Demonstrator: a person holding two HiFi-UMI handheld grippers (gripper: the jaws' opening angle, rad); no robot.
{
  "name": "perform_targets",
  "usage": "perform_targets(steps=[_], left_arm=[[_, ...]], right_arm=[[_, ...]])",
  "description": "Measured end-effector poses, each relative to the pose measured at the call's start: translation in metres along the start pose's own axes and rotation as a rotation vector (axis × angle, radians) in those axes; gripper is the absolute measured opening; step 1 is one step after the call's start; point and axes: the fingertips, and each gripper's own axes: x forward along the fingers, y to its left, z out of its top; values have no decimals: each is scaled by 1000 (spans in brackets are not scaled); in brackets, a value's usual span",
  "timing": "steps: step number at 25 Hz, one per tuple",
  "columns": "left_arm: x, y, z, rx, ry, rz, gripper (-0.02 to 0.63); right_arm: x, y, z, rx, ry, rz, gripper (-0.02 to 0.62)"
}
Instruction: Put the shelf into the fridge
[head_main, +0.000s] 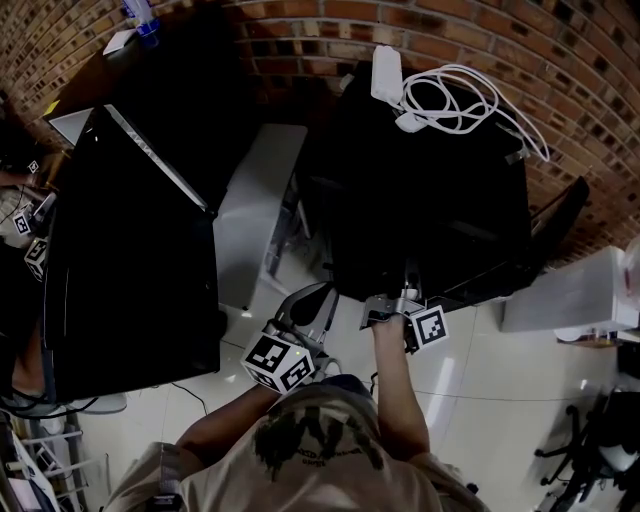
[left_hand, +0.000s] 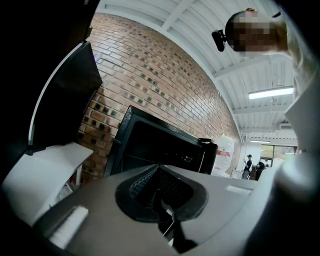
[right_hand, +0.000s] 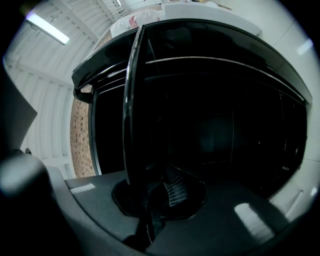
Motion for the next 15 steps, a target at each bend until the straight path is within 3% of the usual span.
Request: perform_targets(steps=[15], left_arm=[[20, 9, 3, -18, -17, 30, -25]], right_arm=[[43, -2, 4, -57, -20, -5, 26]])
